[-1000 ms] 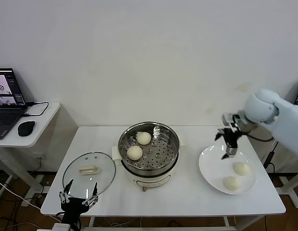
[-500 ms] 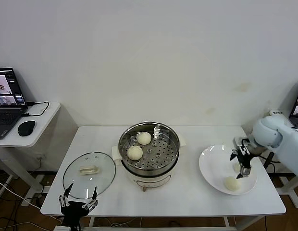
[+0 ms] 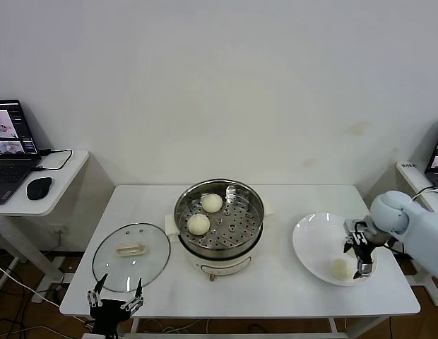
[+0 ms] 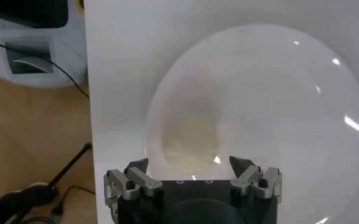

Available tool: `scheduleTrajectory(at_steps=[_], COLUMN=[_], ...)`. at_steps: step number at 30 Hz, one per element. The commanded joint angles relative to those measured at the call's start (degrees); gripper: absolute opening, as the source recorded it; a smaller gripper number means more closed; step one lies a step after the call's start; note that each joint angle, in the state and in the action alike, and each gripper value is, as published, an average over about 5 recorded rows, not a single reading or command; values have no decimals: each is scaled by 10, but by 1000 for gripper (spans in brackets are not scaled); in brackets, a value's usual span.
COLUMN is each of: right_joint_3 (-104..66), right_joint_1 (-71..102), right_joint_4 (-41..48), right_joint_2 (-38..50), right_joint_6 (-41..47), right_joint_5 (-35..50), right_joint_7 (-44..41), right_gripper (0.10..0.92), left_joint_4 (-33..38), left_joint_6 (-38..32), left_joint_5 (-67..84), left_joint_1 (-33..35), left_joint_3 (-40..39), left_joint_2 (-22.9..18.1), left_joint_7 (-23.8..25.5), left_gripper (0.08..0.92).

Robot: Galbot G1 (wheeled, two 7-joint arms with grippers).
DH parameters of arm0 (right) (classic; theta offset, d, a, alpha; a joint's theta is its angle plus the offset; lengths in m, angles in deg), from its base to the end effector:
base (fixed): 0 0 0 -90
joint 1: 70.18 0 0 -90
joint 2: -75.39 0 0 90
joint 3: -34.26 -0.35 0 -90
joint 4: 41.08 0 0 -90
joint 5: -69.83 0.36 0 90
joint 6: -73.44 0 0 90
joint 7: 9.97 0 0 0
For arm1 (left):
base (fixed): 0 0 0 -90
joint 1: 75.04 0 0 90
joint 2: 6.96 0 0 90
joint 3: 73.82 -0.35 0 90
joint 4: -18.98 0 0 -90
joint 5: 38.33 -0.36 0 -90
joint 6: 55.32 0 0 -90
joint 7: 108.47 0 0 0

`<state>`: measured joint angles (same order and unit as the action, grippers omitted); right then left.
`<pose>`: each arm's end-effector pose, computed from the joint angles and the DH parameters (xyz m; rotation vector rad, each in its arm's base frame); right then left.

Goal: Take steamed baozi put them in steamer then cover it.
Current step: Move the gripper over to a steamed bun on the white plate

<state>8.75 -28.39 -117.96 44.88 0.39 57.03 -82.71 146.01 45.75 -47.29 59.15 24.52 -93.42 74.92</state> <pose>0.4673 -0.2113 -0.2151 1.1634 -1.2365 1.1958 0.1130 0.0498 -0.2917 0.0445 -2.7881 -0.3992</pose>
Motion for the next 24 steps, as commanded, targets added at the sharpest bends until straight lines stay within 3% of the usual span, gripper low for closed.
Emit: scheduleTrajectory(at_steps=[1,16,24], right_joint_3=[-9,0,0], right_joint_1=[22,17,19], right_joint_4=[29,45,44], right_joint_2=[-18,-36,-36], right_joint_6=[-3,-1,0], right_joint_5=[-9,-6,0], right_joint_7=[18,13,13], right_gripper=[822,815,662], left_joint_4=[-3,-16,-21], left_joint_6=[0,1,1], left_joint_5=[0,-1,-1], left_joint_1=[1,-12,-13], left_joint_3=[0,0,-1], left_joint_2=[0,-1,-1], left_joint_7=[0,1,0], left_gripper=[823,823,823])
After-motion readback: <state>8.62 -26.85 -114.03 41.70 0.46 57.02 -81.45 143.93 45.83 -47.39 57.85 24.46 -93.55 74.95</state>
